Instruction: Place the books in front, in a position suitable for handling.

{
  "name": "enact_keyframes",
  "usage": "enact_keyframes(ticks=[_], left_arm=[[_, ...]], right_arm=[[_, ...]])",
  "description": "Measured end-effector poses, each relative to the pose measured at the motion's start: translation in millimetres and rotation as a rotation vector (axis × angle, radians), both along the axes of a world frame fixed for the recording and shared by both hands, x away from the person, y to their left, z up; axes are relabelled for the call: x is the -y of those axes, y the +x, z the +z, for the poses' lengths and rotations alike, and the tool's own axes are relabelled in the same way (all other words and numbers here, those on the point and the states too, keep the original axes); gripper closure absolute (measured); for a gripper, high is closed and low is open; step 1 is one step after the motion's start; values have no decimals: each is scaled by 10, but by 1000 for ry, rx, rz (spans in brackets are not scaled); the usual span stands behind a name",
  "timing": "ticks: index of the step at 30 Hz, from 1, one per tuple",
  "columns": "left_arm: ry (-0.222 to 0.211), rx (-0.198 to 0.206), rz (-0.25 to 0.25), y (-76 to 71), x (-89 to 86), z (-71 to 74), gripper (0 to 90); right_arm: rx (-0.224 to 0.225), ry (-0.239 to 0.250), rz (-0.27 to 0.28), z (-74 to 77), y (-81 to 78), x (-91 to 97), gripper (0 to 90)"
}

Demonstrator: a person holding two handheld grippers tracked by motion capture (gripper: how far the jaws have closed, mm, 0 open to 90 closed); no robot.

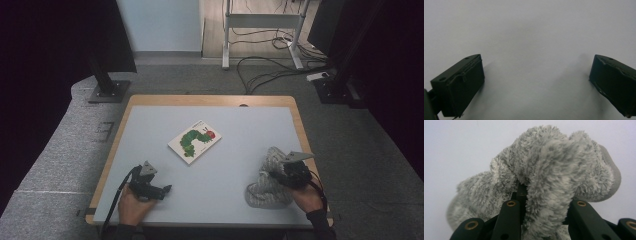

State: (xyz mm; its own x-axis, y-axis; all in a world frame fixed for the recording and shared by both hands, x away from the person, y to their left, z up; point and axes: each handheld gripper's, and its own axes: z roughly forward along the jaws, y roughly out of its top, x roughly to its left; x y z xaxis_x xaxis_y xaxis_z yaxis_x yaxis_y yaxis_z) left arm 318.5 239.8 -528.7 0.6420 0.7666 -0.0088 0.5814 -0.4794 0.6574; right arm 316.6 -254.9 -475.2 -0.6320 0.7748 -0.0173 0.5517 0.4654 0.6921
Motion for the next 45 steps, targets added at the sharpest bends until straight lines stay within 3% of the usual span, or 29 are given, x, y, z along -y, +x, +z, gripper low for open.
enact_keyframes(ticks=[6,9,15,19,23,28,36,45], left_arm=[[-1,0,-1,0,0,0,0],[-1,0,0,0,1,-1,0],[-1,-1,0,0,1,0,0],[-1,-1,0,0,1,0,0],[0,-1,0,0,0,0,0],[0,-1,-1,1,0,1,0],[1,-1,-1,1,0,1,0],[1,-1,-1,0,0,1,0]], right_arm=[[-19,-2,0,-210,8,-11,679],[-23,7,7,-240,6,-12,624],[0,20,-1,-131,2,13,278],[33,45,-15,-5,-12,35,132],[49,55,-15,115,-11,19,112],[73,46,-2,205,34,-70,0],[80,73,24,266,148,-284,0],[88,67,65,304,283,-575,0]])
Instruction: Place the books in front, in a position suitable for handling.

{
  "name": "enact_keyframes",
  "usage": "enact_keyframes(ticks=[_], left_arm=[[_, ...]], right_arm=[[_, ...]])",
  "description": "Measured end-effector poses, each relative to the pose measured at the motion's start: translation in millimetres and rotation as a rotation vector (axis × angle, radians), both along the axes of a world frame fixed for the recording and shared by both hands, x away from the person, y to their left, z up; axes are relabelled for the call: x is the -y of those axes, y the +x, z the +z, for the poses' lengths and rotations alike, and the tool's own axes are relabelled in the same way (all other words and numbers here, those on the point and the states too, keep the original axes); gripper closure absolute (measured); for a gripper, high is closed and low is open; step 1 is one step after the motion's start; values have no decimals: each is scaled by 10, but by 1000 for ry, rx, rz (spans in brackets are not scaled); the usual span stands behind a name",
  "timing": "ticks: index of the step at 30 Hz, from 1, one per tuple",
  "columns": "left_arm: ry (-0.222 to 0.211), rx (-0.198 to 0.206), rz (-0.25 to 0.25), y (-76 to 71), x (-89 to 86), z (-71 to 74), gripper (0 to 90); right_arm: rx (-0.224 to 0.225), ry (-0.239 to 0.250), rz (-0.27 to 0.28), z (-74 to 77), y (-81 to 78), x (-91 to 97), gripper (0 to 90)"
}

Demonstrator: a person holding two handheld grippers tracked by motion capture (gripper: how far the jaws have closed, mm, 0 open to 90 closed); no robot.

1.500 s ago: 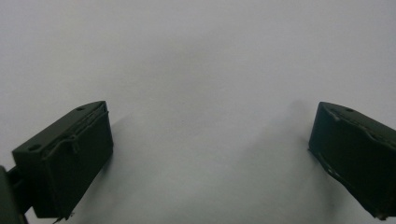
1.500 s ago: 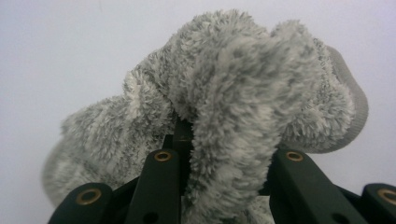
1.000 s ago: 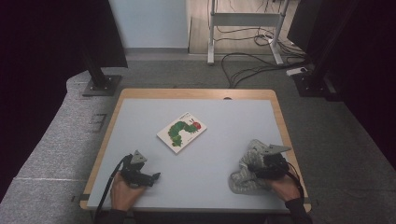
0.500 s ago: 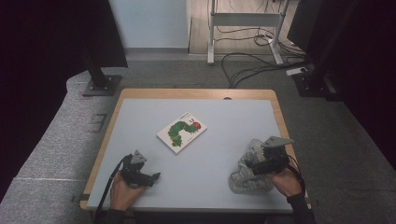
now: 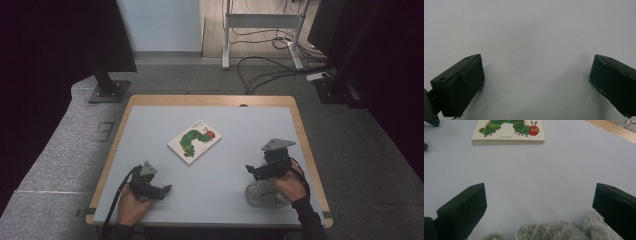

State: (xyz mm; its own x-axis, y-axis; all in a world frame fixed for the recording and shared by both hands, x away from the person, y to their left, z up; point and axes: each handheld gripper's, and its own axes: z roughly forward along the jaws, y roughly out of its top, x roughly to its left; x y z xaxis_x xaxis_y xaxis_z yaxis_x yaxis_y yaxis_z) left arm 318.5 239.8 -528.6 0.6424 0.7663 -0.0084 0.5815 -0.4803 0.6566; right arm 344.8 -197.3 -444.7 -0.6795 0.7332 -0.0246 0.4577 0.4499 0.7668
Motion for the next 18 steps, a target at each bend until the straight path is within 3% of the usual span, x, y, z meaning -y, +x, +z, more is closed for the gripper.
enact_keyframes(ticks=[18], left_arm=[[0,-1,-1,0,0,1,0]], right_arm=[[-9,6,67,53,251,-497,0]])
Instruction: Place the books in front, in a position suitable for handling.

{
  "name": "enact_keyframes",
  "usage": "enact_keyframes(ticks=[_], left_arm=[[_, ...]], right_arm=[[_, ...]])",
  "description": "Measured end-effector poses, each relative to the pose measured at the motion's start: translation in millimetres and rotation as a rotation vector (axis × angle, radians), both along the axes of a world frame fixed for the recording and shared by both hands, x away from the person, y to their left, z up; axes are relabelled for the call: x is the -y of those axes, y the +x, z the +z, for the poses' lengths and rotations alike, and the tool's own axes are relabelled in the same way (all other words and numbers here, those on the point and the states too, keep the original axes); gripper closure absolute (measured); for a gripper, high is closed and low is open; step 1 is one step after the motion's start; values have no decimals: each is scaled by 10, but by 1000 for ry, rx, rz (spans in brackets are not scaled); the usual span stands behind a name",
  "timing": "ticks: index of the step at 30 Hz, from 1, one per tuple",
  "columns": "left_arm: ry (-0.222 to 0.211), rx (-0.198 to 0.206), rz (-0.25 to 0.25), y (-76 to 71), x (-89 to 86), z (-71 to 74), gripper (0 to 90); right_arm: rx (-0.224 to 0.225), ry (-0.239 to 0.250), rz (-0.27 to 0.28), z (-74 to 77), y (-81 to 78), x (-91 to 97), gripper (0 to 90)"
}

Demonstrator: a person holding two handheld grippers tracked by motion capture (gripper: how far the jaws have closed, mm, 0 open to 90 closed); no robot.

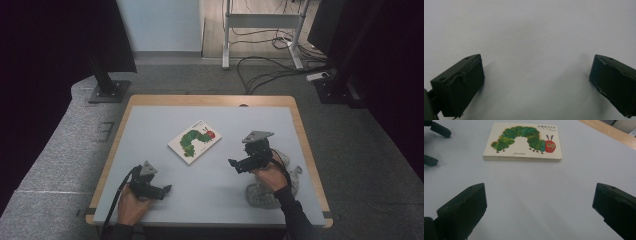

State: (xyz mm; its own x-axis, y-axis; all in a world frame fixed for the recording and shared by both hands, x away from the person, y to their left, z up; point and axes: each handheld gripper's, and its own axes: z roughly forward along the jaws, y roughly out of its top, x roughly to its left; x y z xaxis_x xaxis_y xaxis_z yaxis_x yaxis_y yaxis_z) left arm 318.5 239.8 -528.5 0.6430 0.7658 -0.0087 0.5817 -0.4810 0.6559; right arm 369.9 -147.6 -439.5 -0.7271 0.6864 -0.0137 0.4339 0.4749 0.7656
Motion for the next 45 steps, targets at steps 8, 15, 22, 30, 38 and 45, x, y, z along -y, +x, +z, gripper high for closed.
enact_keyframes(ticks=[8,15,22,30,38,45], left_arm=[[2,-1,-1,2,-1,1,0],[1,0,-3,5,0,2,0],[0,-1,-12,18,-1,6,0],[2,1,-28,120,14,9,0],[0,3,-36,279,64,8,0],[0,7,-59,415,160,7,0]], right_arm=[[-3,-3,20,-52,135,-238,0],[2,-11,24,-124,291,-399,0],[3,-50,19,-268,448,-511,0],[-7,-66,9,-452,619,-573,0],[-19,-58,-8,-565,775,-581,0],[-35,-43,-18,-710,905,-589,0]])
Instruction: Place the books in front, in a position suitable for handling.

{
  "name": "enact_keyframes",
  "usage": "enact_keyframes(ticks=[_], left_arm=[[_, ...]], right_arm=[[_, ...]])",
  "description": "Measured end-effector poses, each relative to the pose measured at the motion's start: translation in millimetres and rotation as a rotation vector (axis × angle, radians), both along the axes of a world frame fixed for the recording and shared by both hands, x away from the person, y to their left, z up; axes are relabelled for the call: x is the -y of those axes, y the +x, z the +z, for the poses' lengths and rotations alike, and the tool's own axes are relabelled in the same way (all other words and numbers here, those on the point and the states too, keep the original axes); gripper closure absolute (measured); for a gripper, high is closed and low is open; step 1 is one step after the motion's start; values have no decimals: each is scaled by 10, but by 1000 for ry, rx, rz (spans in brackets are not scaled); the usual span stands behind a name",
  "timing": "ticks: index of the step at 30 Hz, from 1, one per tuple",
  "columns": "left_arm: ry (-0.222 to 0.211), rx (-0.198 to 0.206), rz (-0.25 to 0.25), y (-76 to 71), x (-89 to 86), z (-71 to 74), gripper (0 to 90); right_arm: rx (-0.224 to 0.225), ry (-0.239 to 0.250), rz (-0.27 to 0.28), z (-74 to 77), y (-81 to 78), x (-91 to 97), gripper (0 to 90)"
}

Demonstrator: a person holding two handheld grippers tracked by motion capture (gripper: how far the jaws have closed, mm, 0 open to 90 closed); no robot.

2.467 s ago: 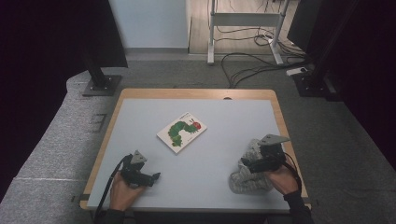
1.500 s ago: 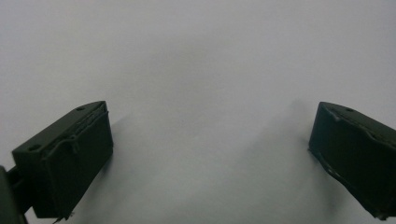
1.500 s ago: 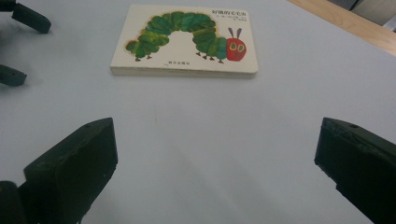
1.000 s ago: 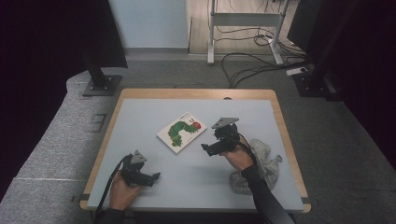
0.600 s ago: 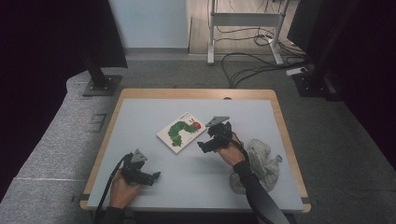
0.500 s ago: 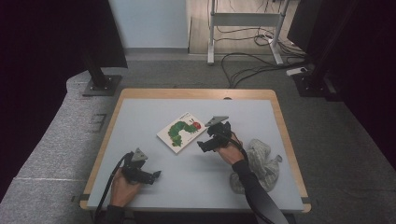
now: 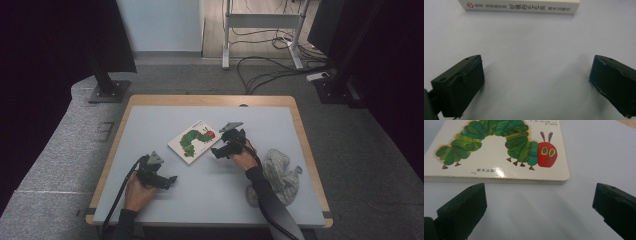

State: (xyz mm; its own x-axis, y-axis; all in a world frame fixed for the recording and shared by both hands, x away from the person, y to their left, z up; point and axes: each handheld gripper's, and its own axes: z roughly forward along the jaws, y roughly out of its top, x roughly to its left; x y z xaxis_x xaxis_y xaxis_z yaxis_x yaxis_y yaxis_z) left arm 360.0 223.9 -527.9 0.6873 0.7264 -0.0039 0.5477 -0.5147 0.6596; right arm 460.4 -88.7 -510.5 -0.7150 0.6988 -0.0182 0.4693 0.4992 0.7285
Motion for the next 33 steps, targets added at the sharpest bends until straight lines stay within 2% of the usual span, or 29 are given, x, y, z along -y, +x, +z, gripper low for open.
enact_keyframes(ticks=[7,15,18,25,33], left_arm=[[-1,1,-23,131,111,-4,0],[2,1,-52,199,238,-4,0],[0,1,-66,219,312,-5,0],[0,0,-85,262,424,-6,0],[-1,-4,-105,278,438,-6,0]], right_arm=[[-25,6,3,-95,118,-49,0],[-54,21,33,-165,240,-111,0],[-70,10,44,-190,278,-135,0],[-106,53,77,-194,362,-131,0],[-117,79,115,-195,382,-170,0]])
